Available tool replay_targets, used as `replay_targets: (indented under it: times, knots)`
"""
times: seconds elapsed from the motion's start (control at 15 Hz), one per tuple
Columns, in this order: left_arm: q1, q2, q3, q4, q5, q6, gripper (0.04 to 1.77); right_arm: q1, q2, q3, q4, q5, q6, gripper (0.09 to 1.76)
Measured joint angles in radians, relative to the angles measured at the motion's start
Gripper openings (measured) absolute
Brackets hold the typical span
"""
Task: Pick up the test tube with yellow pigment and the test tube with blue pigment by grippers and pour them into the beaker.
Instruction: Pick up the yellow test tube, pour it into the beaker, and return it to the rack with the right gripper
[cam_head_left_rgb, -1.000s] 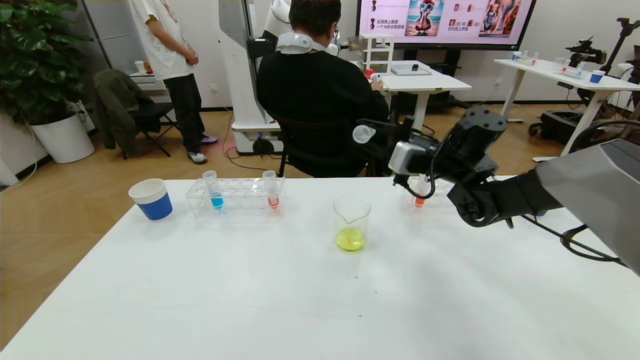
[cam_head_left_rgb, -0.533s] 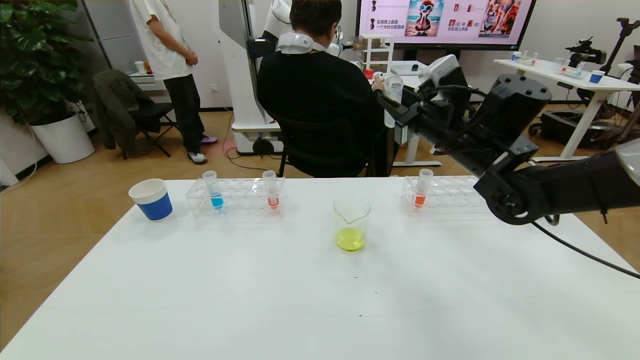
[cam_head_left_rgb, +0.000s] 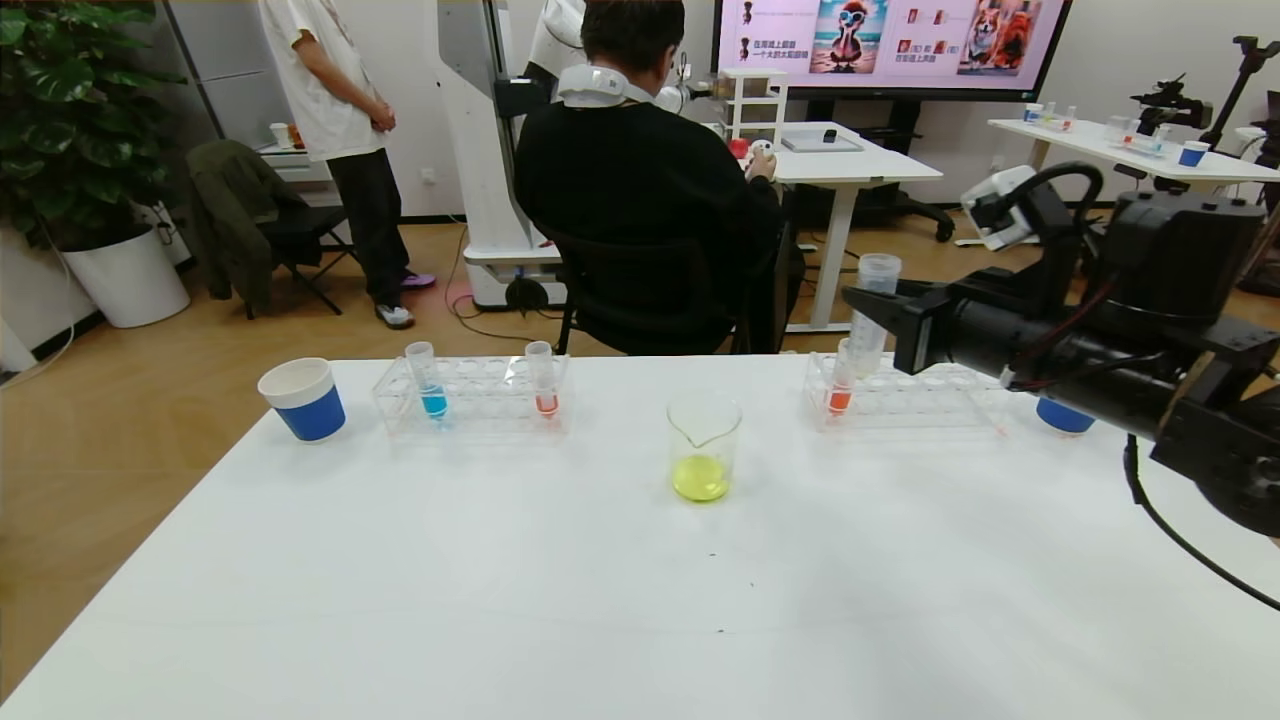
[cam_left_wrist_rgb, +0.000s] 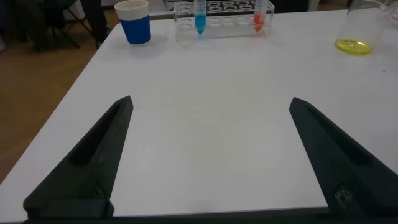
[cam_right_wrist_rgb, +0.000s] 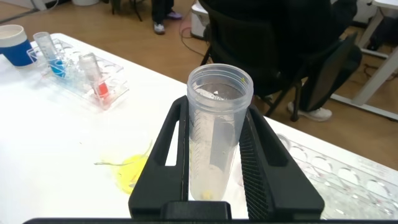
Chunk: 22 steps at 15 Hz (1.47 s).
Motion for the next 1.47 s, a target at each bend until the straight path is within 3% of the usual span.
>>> replay_targets:
  times: [0.4, 0.67, 1.0, 1.47]
  knots:
    - [0.0, 0.0, 0.0, 0.0, 0.0, 0.0, 1.75, -0.359, -0.029, 0.023, 0.002, 0.198, -0.004, 0.49]
    - [0.0, 0.0, 0.0, 0.0, 0.0, 0.0, 1.75, -0.555, 0.077, -0.105, 0.008, 0.231, -0.011, 0.49]
    - [0.0, 0.0, 0.0, 0.0, 0.0, 0.0, 1.75, -0.654, 0.276, -0.295, 0.015, 0.205, -0.055, 0.49]
    - [0.0, 0.0, 0.0, 0.0, 0.0, 0.0, 1.75, -0.683, 0.471, -0.47, 0.006, 0.161, -0.072, 0.49]
